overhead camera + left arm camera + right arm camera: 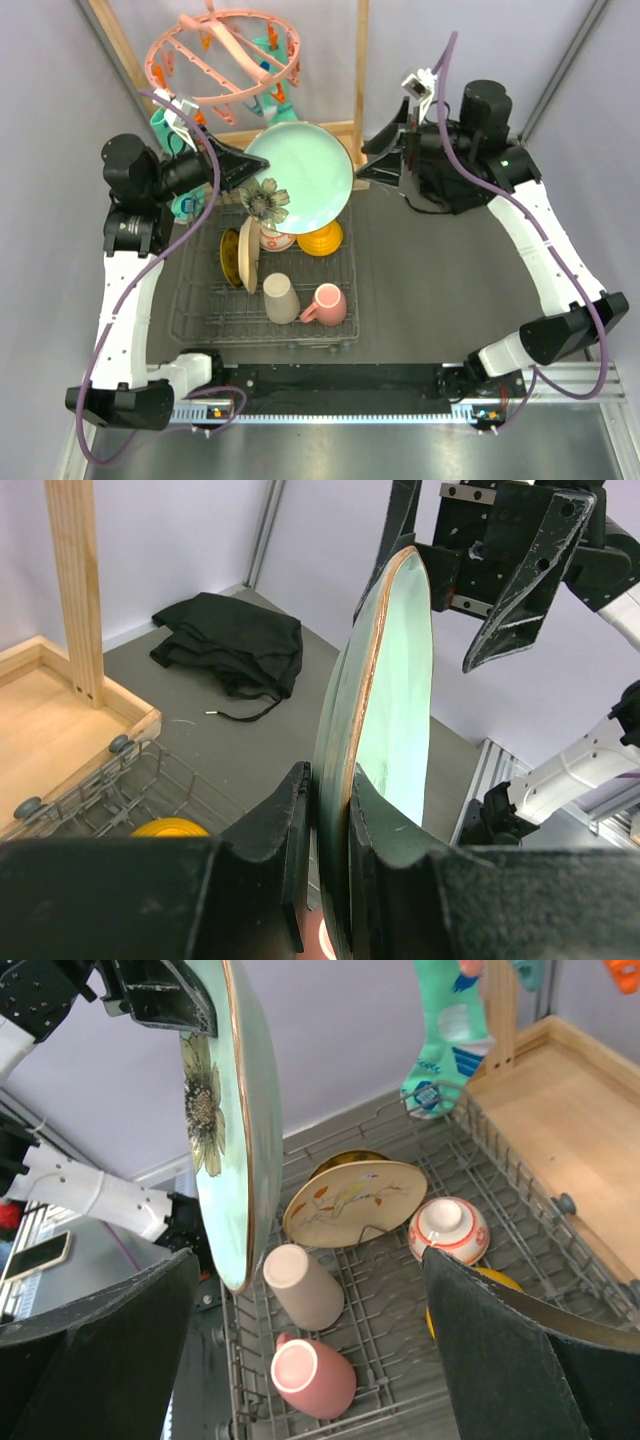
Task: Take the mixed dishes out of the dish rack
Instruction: Pick up the plate from the dish rack.
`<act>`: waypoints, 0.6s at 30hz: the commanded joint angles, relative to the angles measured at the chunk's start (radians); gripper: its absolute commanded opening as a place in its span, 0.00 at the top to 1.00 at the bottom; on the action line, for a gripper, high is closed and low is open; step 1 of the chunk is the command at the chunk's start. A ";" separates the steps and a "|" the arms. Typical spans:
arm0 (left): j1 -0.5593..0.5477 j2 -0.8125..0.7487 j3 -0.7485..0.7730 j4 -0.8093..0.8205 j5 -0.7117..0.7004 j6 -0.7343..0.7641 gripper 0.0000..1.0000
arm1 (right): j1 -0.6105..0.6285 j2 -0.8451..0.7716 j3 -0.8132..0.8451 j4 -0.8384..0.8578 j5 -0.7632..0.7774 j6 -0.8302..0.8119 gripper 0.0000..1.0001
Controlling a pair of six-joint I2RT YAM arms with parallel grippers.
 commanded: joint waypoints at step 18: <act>-0.026 -0.036 -0.070 0.298 0.025 -0.146 1.00 | 0.195 0.153 0.165 -0.033 0.076 -0.075 0.37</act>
